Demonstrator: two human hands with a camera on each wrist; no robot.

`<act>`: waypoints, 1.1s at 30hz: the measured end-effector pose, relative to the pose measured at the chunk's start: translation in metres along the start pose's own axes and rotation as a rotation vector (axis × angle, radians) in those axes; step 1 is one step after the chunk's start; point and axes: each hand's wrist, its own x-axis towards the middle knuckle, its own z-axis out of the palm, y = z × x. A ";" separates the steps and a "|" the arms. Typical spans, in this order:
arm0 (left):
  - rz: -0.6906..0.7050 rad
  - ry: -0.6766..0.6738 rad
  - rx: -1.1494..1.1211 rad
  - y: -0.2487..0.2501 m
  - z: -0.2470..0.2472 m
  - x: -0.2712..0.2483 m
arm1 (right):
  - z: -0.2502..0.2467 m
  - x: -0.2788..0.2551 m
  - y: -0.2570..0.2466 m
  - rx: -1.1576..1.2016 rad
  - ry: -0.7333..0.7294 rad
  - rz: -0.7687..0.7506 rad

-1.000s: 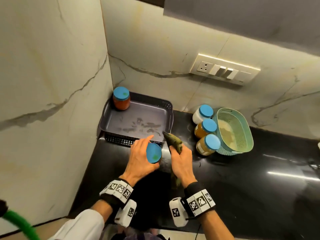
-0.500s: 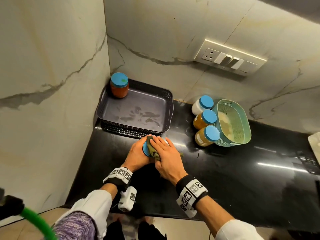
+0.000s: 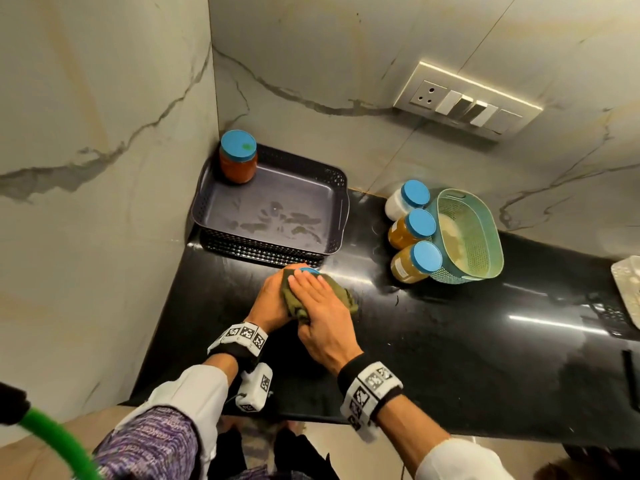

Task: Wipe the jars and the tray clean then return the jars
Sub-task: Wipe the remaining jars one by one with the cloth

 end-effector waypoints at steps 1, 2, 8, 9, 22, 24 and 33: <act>0.025 -0.040 -0.023 -0.001 0.000 0.000 | -0.005 0.002 0.006 -0.014 0.008 0.021; 0.014 -0.055 -0.049 0.001 0.001 0.000 | -0.010 -0.001 0.010 -0.024 0.017 0.053; 0.038 -0.041 -0.064 -0.007 0.007 0.004 | 0.005 -0.049 -0.018 0.041 0.042 0.137; 0.013 -0.031 -0.089 -0.008 0.005 0.004 | 0.009 -0.042 -0.024 0.049 0.025 0.116; 0.048 0.021 0.062 -0.016 0.004 0.003 | 0.010 -0.040 -0.031 0.099 0.009 0.128; 0.029 0.033 0.042 -0.008 0.005 0.002 | 0.006 -0.017 -0.022 0.104 0.018 0.121; -0.063 -0.019 -0.068 -0.003 0.004 0.002 | 0.011 -0.052 -0.027 0.154 0.035 0.221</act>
